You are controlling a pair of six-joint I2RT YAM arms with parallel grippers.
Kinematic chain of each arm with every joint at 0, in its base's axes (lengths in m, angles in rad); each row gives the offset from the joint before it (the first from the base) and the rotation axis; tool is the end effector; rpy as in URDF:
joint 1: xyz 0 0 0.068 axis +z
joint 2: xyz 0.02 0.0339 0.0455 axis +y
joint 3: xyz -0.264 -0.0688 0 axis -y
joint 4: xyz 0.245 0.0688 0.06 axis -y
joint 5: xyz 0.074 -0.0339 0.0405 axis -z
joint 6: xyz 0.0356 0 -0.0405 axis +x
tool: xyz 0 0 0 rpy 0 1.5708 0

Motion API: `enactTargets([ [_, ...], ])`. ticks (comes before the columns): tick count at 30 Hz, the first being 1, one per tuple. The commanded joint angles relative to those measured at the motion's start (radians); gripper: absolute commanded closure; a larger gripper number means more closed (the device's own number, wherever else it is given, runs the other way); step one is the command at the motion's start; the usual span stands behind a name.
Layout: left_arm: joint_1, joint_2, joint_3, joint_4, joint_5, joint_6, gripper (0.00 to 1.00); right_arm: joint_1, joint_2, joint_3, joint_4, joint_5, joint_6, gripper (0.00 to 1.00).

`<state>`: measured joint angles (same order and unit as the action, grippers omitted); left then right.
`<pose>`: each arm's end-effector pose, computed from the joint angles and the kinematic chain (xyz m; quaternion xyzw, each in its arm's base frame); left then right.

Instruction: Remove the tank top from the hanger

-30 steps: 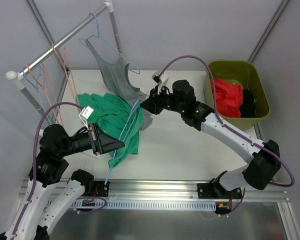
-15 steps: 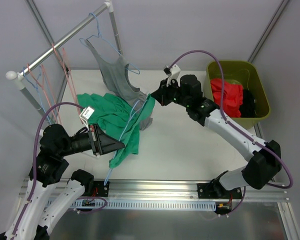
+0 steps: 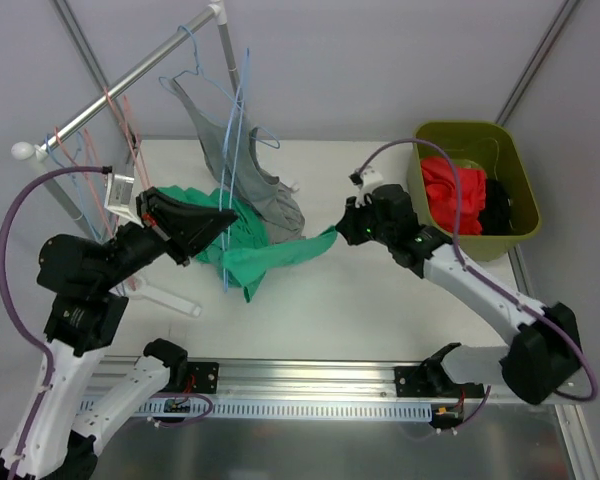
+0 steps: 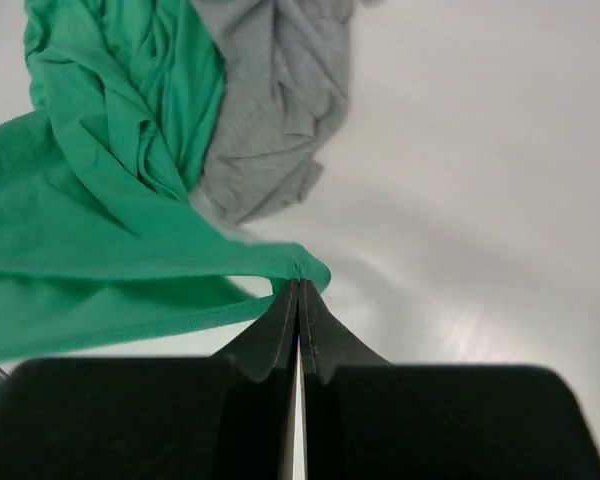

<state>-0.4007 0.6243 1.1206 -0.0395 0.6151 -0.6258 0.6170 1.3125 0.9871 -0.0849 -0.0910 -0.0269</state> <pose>0.0704 -0.0521 0.4827 0.1988 0.5295 -0.5366 0.6262 0.2463 0.1787 0.3036 -0.2880 0.7846 0.1956 0.5129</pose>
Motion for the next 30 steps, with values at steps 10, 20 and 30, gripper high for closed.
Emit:
enactTargets([
  [10,-0.084,0.385,0.001,0.828,-0.345,0.581,1.0,-0.203,-0.633,-0.064,-0.44,0.272,-0.05,1.0],
  [20,-0.107,0.188,-0.154,0.834,-0.515,0.385,1.0,-0.203,-0.569,-0.079,-0.449,0.085,-0.024,0.02],
  [30,-0.107,-0.003,-0.403,0.531,-0.834,-0.233,1.0,-0.203,-0.51,-0.131,-0.343,-0.012,0.013,0.01],
])
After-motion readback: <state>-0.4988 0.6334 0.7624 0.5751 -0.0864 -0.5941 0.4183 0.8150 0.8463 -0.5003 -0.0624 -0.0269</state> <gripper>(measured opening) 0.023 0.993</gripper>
